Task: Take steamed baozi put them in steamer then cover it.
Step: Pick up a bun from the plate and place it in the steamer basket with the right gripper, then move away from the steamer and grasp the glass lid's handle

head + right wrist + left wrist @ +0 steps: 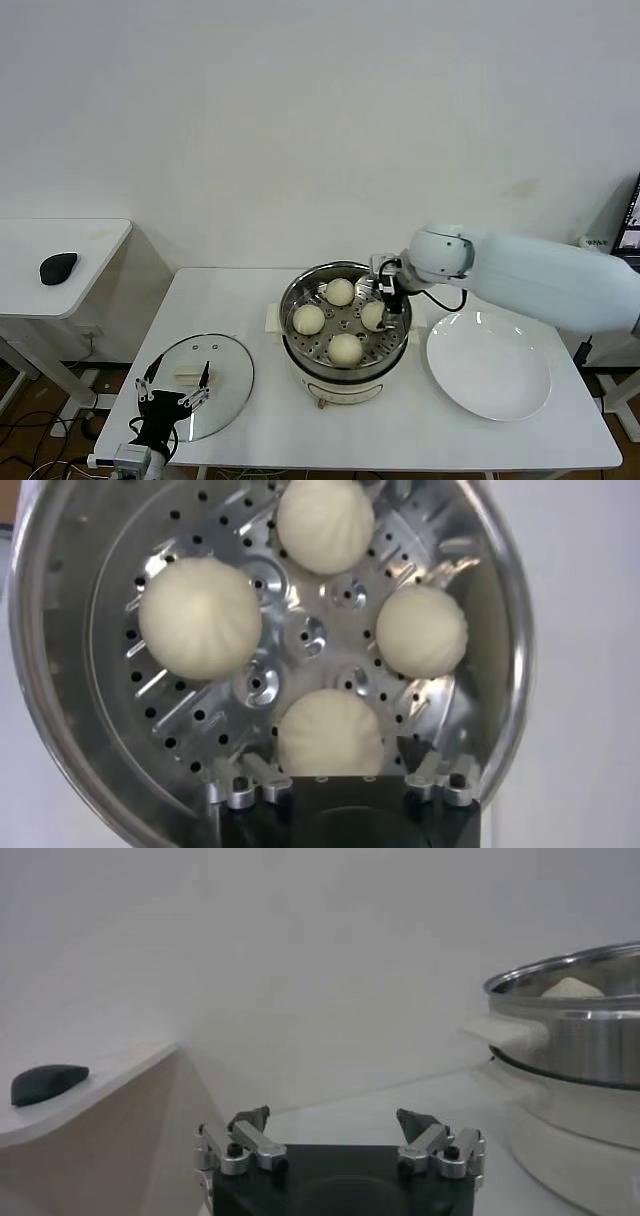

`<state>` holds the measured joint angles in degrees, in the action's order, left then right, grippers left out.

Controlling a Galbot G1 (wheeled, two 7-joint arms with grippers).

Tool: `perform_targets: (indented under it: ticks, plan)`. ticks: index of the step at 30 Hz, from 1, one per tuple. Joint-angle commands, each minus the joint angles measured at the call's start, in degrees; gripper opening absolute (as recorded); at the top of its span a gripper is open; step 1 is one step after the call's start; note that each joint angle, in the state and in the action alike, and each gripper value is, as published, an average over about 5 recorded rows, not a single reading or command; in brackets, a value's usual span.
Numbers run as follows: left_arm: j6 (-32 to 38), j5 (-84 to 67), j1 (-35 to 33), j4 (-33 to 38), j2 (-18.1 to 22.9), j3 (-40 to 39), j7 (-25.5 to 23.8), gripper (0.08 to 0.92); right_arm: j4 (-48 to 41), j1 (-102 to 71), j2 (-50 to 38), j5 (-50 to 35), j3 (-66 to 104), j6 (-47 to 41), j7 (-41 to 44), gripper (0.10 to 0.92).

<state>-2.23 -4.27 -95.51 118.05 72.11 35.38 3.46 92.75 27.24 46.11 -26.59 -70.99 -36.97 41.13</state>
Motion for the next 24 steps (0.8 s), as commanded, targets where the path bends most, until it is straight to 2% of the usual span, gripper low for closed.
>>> perform_targets:
  ticks: [1, 4, 7, 10, 13, 18, 24]
  plan:
    - [-0.07, -0.35, 0.15, 0.28, -0.22, 0.33, -0.08, 0.823, 9.83, -5.35, -12.11, -4.27, 9.78, 2.55, -9.67, 0.822]
    - [-0.11, -0.65, 0.37, 0.37, -0.50, 0.71, -0.07, 0.823, 13.67, -14.46, -18.01, -8.22, 17.78, 7.21, -19.73, 0.823]
    - [0.00, -0.47, 0.16, 0.19, -0.55, 0.63, -0.02, 0.823, 17.04, -31.06, -22.43, -10.34, 31.97, 14.19, -28.97, 0.823]
    - [0.37, -0.04, -0.25, -0.03, -0.16, 0.14, -0.01, 0.823, 18.82, -53.20, -23.62, -8.04, 51.71, 20.89, -35.02, 0.823]
    - [0.71, 0.39, -0.32, -0.44, 0.25, -0.28, 0.12, 0.823, 19.55, -75.03, -21.26, -2.99, 73.20, 27.20, -38.06, 0.823]
    - [1.08, 0.57, -0.03, -0.94, 0.72, -0.45, 0.79, 0.823, 20.52, -97.66, -7.69, 6.44, 96.74, 34.76, -37.50, 0.823]
    - [1.56, 3.99, 0.36, -1.89, 0.90, -0.83, 2.45, 0.823, 18.19, -109.14, 14.09, 20.93, 113.79, 45.55, -30.81, 0.823]
